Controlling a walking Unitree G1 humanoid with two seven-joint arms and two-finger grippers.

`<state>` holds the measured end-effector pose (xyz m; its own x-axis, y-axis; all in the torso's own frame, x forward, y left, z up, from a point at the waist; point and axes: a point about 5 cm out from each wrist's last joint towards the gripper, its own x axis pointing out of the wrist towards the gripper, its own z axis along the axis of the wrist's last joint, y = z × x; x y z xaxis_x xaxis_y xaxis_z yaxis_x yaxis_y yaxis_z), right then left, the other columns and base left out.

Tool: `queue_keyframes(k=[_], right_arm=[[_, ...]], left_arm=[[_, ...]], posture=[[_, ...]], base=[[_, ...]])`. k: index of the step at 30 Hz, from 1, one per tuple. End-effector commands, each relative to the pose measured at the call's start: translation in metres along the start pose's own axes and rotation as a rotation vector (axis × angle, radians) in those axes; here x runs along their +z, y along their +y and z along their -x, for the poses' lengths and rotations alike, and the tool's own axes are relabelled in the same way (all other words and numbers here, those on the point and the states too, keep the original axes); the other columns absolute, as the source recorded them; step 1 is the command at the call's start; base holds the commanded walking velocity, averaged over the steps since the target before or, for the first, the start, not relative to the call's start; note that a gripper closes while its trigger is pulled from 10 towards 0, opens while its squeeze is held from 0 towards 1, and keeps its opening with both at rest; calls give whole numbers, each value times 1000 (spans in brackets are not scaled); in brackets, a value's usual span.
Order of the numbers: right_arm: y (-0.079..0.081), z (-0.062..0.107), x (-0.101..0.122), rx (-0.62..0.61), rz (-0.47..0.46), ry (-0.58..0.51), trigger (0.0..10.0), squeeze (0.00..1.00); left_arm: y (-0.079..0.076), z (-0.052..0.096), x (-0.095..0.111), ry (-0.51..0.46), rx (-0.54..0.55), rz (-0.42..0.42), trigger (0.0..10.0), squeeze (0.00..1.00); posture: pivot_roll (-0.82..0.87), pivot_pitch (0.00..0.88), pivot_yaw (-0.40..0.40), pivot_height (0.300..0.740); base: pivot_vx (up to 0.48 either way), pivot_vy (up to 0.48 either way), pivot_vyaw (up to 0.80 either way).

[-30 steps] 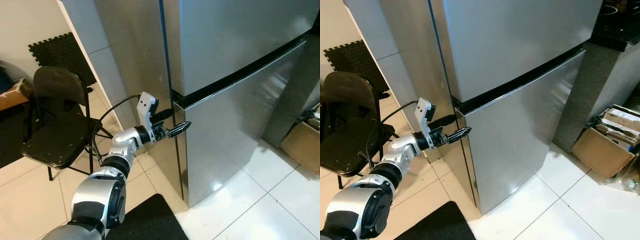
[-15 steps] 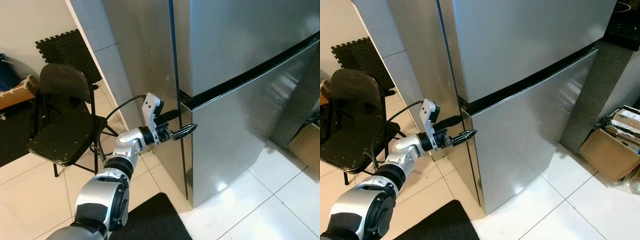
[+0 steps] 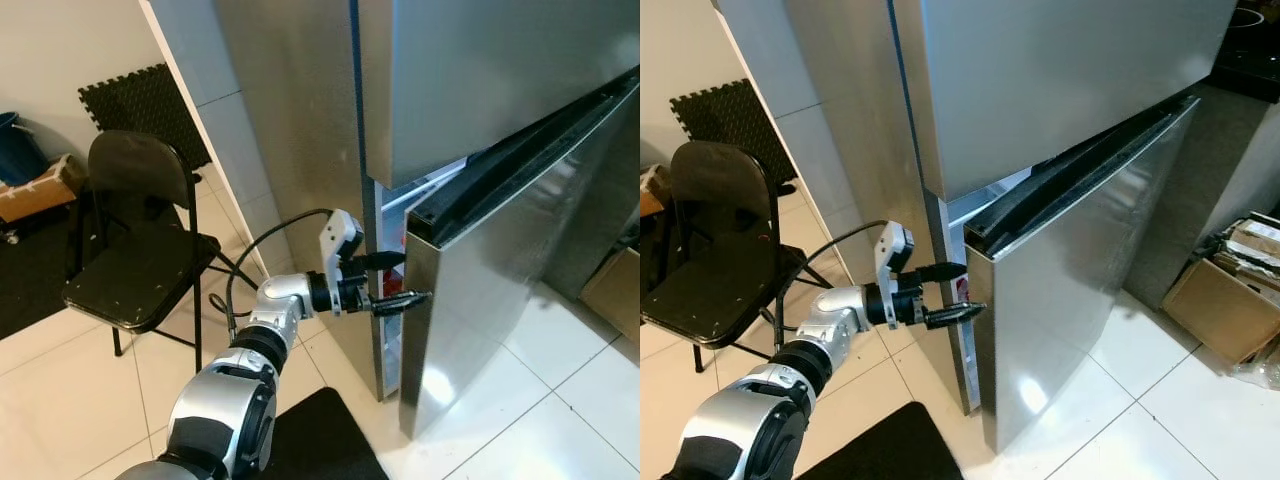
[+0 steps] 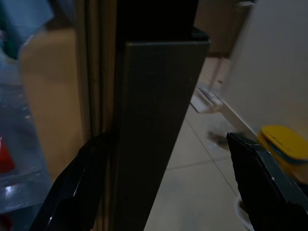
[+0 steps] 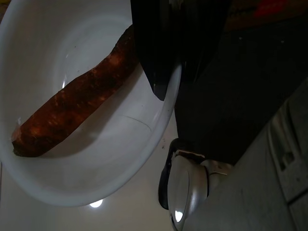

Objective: Restocking fridge

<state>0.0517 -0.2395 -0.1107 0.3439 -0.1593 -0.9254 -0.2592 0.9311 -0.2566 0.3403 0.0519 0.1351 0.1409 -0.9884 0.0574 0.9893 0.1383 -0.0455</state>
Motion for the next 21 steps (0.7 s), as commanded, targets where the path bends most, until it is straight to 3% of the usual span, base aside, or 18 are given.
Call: queue_keyframes(k=[1,5,9,13,21], right_arm=[[4,0,-3,7,-10,11,10000,0],[4,0,-1,7,-11,9,10000,0],[4,-1,2,8,-12,7,10000,0],[5,-3,9,11,-15,-2,10000,0],[5,-4,14,10,-18,-10,10000,0]], left_arm=[[-5,-5,-6,9,-14,19,10000,0],[-5,-6,-6,10,-21,20,10000,0],[-17,-15,-15,5,-92,50,10000,0],[-47,-28,-42,9,-230,107,10000,0],[-50,-21,-51,-9,-182,147,10000,0]], posture=[[-200,65,121,740],[-199,62,122,740],[-192,50,124,740],[-186,31,123,740],[-175,13,125,740]], base=[[0,0,0],[0,0,0],[0,0,0],[0,0,0],[0,0,0]])
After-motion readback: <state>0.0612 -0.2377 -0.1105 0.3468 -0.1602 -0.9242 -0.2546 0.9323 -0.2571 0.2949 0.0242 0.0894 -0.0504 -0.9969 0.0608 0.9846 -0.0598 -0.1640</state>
